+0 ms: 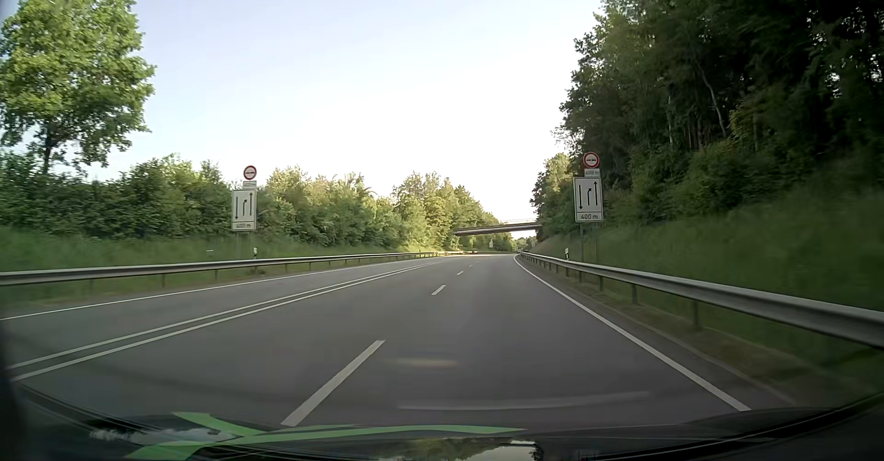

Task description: Follow the waypoints while adhering to traffic rules and regulations

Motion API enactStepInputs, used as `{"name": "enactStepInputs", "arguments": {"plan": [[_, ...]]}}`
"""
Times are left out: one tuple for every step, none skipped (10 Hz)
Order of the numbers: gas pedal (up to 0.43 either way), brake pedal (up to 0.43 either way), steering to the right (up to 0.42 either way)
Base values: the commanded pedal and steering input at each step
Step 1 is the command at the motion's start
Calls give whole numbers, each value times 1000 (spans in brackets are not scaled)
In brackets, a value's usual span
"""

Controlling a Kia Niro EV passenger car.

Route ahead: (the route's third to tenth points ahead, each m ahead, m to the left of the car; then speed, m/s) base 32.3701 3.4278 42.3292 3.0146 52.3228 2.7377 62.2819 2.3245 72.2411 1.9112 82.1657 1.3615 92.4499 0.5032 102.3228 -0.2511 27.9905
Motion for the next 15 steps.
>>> {"name": "enactStepInputs", "arguments": {"plan": [[378,0,5],[378,0,6],[378,0,6],[378,0,6],[378,0,6],[378,0,6],[378,0,6],[378,0,6],[378,0,6],[378,0,6],[378,0,7],[378,0,6],[378,0,6],[378,0,6],[378,0,6]]}}
